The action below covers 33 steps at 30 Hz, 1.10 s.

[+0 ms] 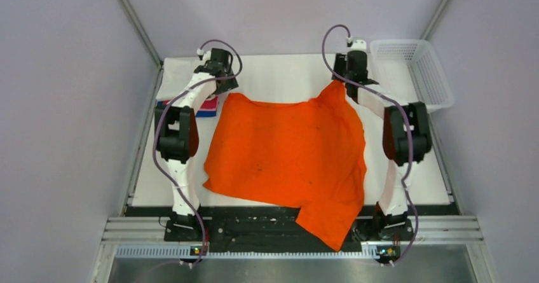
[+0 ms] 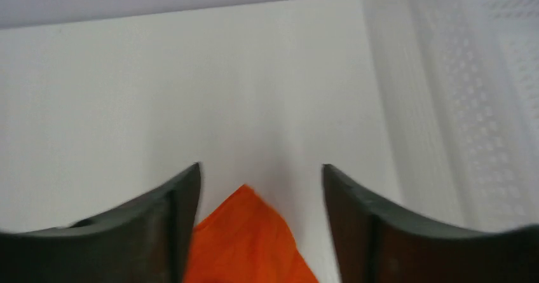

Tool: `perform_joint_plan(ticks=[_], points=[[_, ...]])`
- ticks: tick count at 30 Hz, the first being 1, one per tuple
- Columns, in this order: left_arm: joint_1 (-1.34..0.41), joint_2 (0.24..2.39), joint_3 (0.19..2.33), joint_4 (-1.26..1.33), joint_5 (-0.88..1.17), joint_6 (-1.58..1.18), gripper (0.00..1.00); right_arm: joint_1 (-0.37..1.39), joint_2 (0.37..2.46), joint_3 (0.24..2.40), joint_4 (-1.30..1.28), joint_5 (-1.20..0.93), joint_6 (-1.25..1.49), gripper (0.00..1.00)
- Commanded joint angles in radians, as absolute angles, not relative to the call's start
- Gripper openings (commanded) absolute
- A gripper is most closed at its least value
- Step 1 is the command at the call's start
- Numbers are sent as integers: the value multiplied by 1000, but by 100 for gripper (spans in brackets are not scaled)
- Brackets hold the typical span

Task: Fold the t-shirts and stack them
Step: Flatten out the tshirt

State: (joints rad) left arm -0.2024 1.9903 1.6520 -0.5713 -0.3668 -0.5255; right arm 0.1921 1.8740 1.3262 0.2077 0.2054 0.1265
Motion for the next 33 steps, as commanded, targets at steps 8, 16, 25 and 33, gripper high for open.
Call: perform_joint_plan(ticks=[8,16,25,33], points=[[-213,1810,1559,-506,-152,-489,99,248,1830,1434,93,227,200,99],[-242,1653,1234,-405,-14,-565,99,259,1584,985,57,6,468,99],[-251,1773,1221,-391,60,-620,99,252,1617,905,-44,64,549,99],[-227,2042,1452,-544,-32,-650,99,196,1865,1082,-85,77,547,99]])
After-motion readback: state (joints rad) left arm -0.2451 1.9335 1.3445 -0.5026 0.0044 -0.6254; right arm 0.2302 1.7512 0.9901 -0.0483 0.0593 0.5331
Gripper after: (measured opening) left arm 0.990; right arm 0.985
